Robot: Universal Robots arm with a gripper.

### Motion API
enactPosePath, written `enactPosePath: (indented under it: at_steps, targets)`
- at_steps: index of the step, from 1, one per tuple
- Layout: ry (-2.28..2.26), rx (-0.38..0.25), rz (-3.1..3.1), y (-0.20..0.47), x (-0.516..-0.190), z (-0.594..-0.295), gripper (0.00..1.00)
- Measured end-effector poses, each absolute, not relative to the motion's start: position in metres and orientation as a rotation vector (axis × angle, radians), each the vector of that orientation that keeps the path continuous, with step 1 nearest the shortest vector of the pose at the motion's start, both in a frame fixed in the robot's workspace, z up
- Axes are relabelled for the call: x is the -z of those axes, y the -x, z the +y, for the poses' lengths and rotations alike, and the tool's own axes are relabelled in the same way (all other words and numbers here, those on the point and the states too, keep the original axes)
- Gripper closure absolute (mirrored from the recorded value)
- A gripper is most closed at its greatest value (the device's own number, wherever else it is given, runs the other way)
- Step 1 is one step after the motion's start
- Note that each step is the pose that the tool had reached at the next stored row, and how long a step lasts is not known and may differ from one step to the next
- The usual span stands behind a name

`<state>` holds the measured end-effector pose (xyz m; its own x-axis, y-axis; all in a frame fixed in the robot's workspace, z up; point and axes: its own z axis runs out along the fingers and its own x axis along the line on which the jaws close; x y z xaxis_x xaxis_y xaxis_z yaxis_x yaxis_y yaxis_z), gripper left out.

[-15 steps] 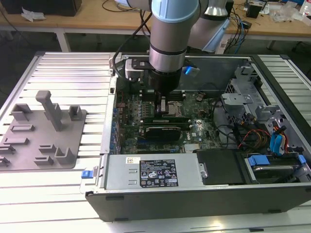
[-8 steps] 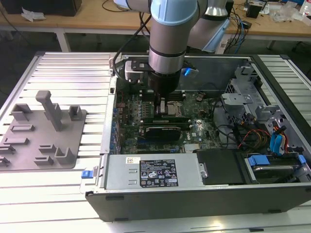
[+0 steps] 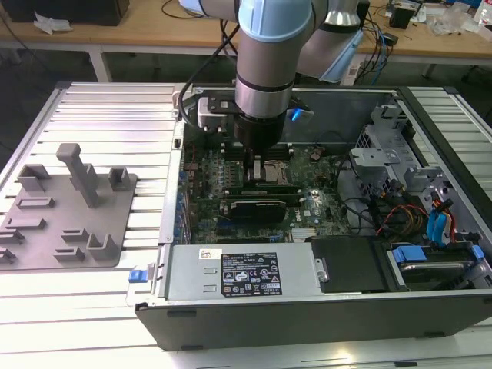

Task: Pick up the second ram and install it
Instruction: 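Press down the second ram until it locks into place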

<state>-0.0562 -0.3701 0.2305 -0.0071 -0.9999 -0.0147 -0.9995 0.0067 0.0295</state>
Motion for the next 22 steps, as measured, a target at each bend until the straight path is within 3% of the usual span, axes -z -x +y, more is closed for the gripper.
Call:
enactPosePath:
  at_steps: [5,22]
  targets:
    - [-2.204,0.049,-2.22,0.056,-0.255,-0.37,0.92]
    - [-2.204,0.049,-2.22,0.021,-0.255,-0.37,0.92]
